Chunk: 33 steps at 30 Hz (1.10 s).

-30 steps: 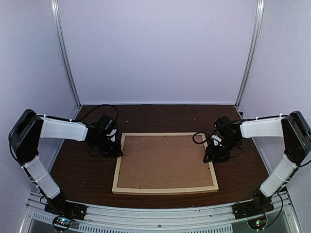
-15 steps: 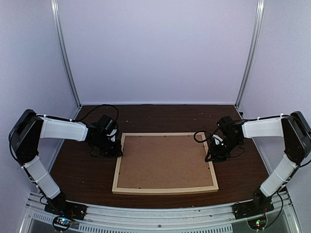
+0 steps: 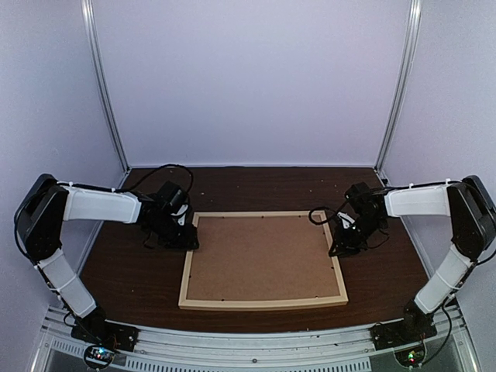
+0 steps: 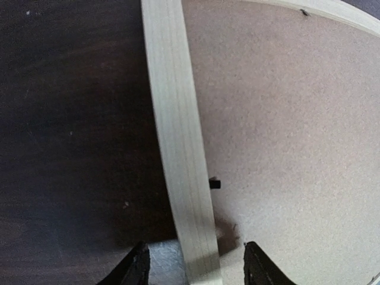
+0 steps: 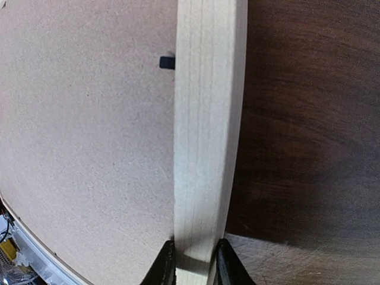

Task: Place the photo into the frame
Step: Position the photo frame at the center of the board.

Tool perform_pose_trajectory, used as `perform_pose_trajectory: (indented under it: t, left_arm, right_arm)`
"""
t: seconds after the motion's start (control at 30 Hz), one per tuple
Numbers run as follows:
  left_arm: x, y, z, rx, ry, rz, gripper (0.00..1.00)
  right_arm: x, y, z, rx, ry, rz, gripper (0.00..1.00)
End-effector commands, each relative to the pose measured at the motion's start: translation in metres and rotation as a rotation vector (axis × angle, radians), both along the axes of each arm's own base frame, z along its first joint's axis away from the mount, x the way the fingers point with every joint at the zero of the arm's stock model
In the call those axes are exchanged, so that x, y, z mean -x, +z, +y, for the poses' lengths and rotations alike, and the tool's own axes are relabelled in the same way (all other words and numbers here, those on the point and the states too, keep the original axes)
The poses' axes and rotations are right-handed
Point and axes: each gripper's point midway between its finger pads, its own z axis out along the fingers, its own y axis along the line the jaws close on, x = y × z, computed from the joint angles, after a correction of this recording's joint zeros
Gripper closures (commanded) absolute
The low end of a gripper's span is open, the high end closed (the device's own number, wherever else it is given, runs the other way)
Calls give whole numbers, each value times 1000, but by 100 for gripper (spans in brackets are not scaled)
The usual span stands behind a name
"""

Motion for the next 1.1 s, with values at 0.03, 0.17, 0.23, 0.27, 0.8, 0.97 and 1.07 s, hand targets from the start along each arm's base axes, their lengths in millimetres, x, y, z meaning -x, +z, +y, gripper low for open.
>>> perform_pose_trajectory:
  t: [0.03, 0.17, 0.23, 0.27, 0.8, 0.97, 1.07]
  left_arm:
    - [-18, 30, 6, -55, 3, -107, 33]
    - [-20, 47, 3, -19, -7, -162, 24]
    - [-20, 57, -3, 16, -32, -204, 21]
    - [-20, 63, -7, 25, -49, -231, 19]
    - [57, 100, -141, -20, -777, -614, 17]
    - [91, 91, -183, -63, -997, -695, 15]
    - [111, 81, -205, -117, -1110, -741, 14]
  right_arm:
    - [-20, -28, -19, 154, -19, -47, 81]
    - [-34, -26, -14, 145, -25, -66, 87]
    - [-42, -25, -10, 138, -28, -75, 91]
    - [-47, -24, -8, 132, -28, -80, 93]
    - [-89, 29, 32, -13, 34, -117, 100]
    - [-88, 42, 37, -36, 56, -109, 100]
    - [-86, 50, 41, -63, 65, -97, 100]
